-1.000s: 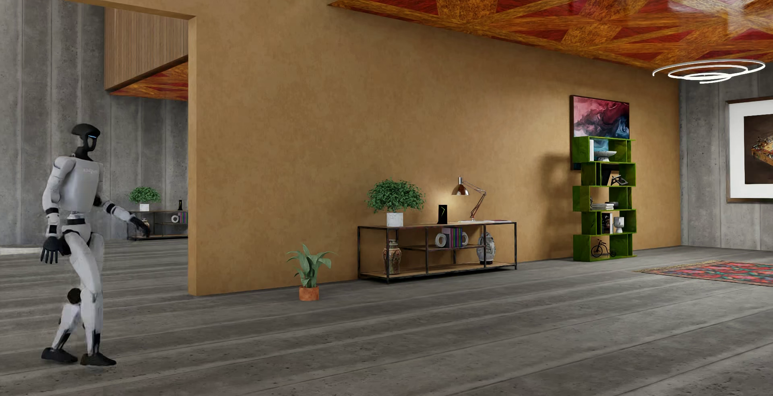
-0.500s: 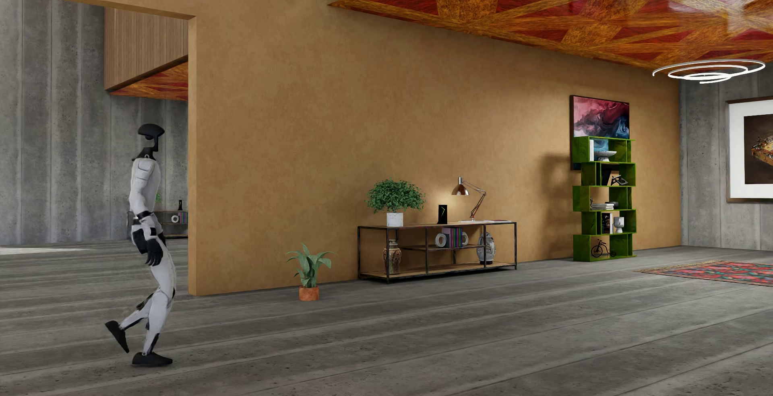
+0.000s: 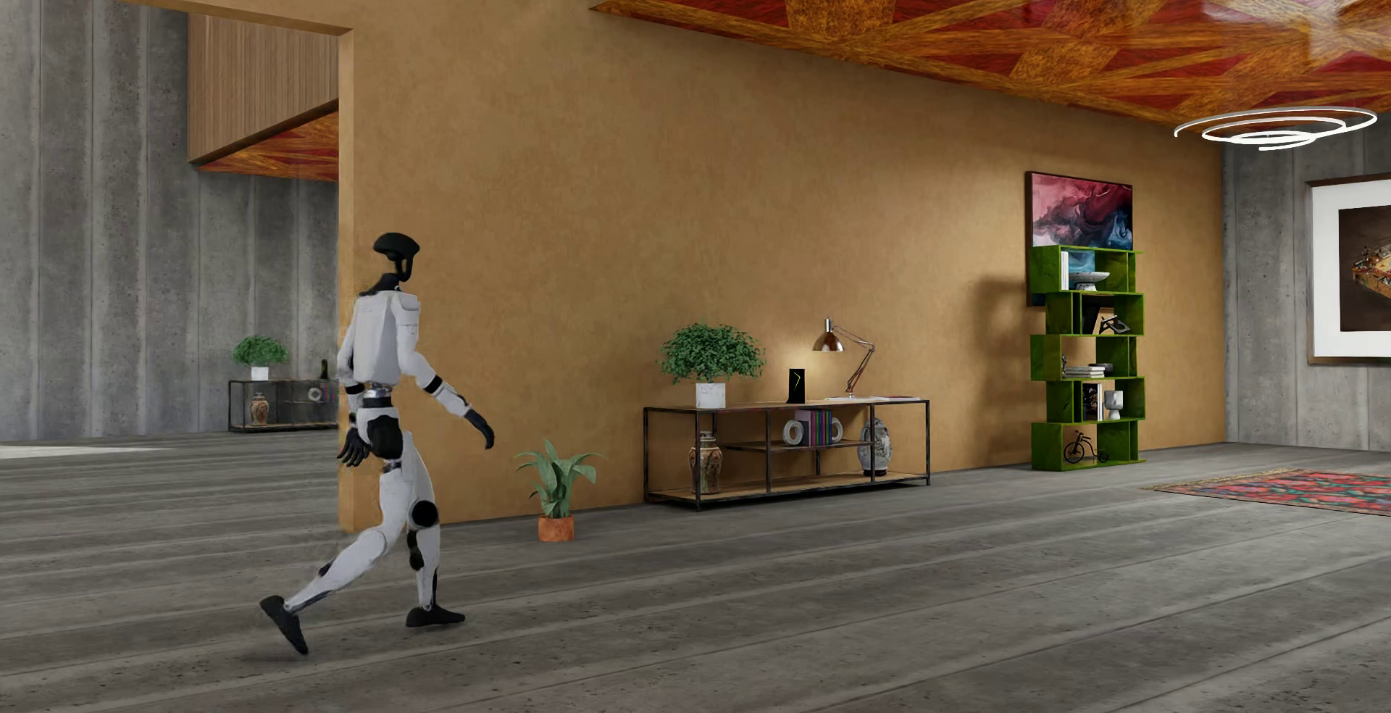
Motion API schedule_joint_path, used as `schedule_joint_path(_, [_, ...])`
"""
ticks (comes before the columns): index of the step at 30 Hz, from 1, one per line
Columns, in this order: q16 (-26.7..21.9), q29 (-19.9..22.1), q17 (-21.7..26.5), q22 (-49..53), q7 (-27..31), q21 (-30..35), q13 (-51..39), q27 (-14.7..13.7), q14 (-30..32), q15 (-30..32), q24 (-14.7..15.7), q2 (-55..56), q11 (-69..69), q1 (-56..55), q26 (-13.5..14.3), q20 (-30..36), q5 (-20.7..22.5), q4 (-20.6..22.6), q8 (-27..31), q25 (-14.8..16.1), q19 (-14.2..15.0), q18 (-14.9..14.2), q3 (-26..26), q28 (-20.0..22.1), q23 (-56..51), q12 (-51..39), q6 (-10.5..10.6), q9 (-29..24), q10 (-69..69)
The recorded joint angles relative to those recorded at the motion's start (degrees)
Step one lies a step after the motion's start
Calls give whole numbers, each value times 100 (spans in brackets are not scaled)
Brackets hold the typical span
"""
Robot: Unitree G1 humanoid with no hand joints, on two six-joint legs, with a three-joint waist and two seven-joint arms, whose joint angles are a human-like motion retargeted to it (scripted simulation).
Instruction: Head to the shelves
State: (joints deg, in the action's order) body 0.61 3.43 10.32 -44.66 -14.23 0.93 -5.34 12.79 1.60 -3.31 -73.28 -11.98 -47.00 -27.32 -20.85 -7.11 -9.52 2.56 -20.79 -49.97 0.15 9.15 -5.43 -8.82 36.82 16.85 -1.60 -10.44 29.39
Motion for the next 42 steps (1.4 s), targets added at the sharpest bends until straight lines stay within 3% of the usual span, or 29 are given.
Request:
schedule_joint_path(1, [68,-87,-101,-110,23,-13,181,96,-253,625,-64,520,-1129,271,1,60,-264,148,328,-16,38,-14,86,26,-43,-221,-123,-29,40])
schedule_joint_path(2, [67,-181,-198,-265,71,-64,388,193,-440,564,-258,1137,-2039,621,69,281,-271,310,790,21,-190,-50,183,-38,-76,-505,-222,-47,-55])
schedule_joint_path(4, [-84,-364,-396,-466,228,-263,849,207,-698,91,-900,2308,-3125,1391,362,1013,-92,502,1505,190,-217,-125,345,-170,-112,-1177,-312,-49,-444])
schedule_joint_path(6, [-193,-653,-500,-363,445,-450,1292,208,-946,175,-1193,3281,-3167,2092,750,1529,-99,610,1818,357,-201,-210,508,-95,-94,-1873,-310,-34,-787])
schedule_joint_path(9, [-252,-825,-535,296,744,-698,1802,237,-1427,168,-537,4200,-1336,2946,1191,1755,-283,726,1775,330,-294,-335,721,289,114,-2717,-300,-40,-1065])
schedule_joint_path(11, [-381,-676,-657,801,834,-859,1991,347,-1700,426,40,4221,1309,3482,1211,1825,-154,781,1615,283,-90,-380,788,544,392,-3054,-319,-53,-1379])
schedule_joint_path(12, [-455,-682,-711,1052,848,-858,2069,403,-1839,412,316,4077,2850,3707,1149,1862,146,785,1869,186,-156,-396,813,686,551,-3117,-317,-56,-1480])
schedule_joint_path(13, [-557,-788,-727,1255,816,-774,2142,393,-2021,177,503,4097,3707,3910,1082,1944,386,772,2048,8,251,-424,823,763,688,-3114,-307,-72,-1475])
schedule_joint_path(15, [-765,-1139,-779,1543,602,-682,2228,258,-2361,250,822,4235,3565,4380,896,1971,688,655,1717,-271,211,-553,823,932,845,-2860,-269,-111,-1409])
schedule_joint_path(17, [-849,-1132,-883,1434,499,-874,2437,342,-2107,95,882,4221,2375,4806,664,2061,634,516,1252,-514,-178,-709,921,815,692,-2476,-181,-98,-1052])
schedule_joint_path(18, [-870,-777,-1106,1196,551,-1291,2620,423,-1720,667,754,4070,2133,4916,535,2133,574,389,1041,-308,-649,-750,976,690,426,-2302,-113,-56,-795])
schedule_joint_path(19, [-856,-410,-1305,892,505,-1661,2773,451,-1165,533,576,4112,1622,4822,319,2108,553,234,930,-39,-815,-636,1011,611,245,-2073,-21,-34,-178])
schedule_joint_path(21, [-675,-36,-1481,149,380,-2083,2778,682,-54,-278,479,3959,922,4085,-169,1755,653,-269,799,398,-762,-1209,990,426,328,-1504,205,-23,1956])
schedule_joint_path(22, [-655,-42,-1458,-333,492,-2099,2646,848,556,-562,362,3719,855,3506,-330,1726,714,-564,709,423,-715,-1376,941,50,545,-1333,315,-23,3081])
schedule_joint_path(23, [-674,-260,-1360,-692,680,-1915,2450,969,413,-778,268,3406,933,2879,-308,1733,778,-780,616,256,-664,-1350,877,-386,789,-1199,419,-17,3959])
schedule_joint_path(24, [-820,-521,-1203,-931,859,-1588,2226,984,101,-941,-129,3058,1084,2249,-1,2041,827,-871,567,-77,-609,-1137,792,-838,1003,-1043,502,-5,4580])
schedule_joint_path(26, [-1082,-827,-876,-765,1029,-950,1760,538,61,-1168,-718,2349,1510,1156,689,2246,938,-1071,564,-729,-505,-1060,568,-1052,1178,-598,590,38,4968])
schedule_joint_path(27, [-1059,-801,-762,-495,1026,-782,1512,299,85,-1291,-709,2001,1715,708,766,1949,993,-1169,599,-843,-454,-950,439,-991,1156,-279,607,65,4741])
schedule_joint_path(28, [-883,-704,-705,-178,1026,-678,1240,91,-35,-1431,-455,1674,1896,296,708,1458,1034,-1192,629,-828,-401,-890,316,-826,1084,-5,612,87,4303])
schedule_joint_path(31, [-269,-476,-475,370,842,-544,491,-278,27,-1892,665,761,2343,-329,488,113,1132,-1068,559,-324,-219,-662,50,-105,609,406,594,118,1433])
schedule_joint_path(32, [-122,-373,-392,409,772,-511,280,-300,318,-1960,849,425,2609,-230,428,-103,1173,-854,478,-152,-160,-876,11,59,453,391,581,129,-149])
schedule_joint_path(33, [-75,-253,-312,391,806,-464,96,-306,359,-2017,793,78,2873,-142,326,-154,1247,-563,378,-51,-111,-1008,-12,57,326,323,562,139,-1568])
schedule_joint_path(34, [-119,-119,-264,294,999,-473,-37,-289,45,-2077,537,-262,3054,-163,335,-58,1304,-243,277,54,-61,-1360,-35,-80,233,203,537,140,-2355])
schedule_joint_path(36, [-273,-89,-210,-74,498,-504,-207,-120,132,-2107,-158,-765,3026,-340,442,167,1308,-41,56,246,117,-724,-40,-480,239,-202,476,133,-1893])
schedule_joint_path(37, [-339,-220,-193,-205,280,-360,-276,0,442,-1924,-568,-974,2798,-410,491,250,1240,-79,67,206,122,-201,-84,-661,329,-382,399,118,-1308])
schedule_joint_path(38, [-335,-324,-214,-173,36,-81,-345,81,819,-1542,-797,-1045,2314,-356,507,145,1106,-249,225,41,11,62,-131,-711,451,-463,295,89,-724])
schedule_joint_path(40, [-154,-641,-235,-18,-341,476,-361,213,188,-273,-810,-611,429,-228,374,-289,472,-391,457,-382,19,202,-165,-384,629,-568,41,30,325])
schedule_joint_path(41, [-10,-767,-263,-35,-432,535,-219,245,-164,403,-643,-132,-785,9,244,-482,70,-288,586,-427,188,183,-130,-115,528,-727,-83,9,489])
schedule_joint_path(42, [61,-745,-301,-160,-469,467,12,222,-409,674,-600,466,-1839,314,156,-480,-267,-128,784,-361,51,161,-49,48,321,-968,-193,-13,458])
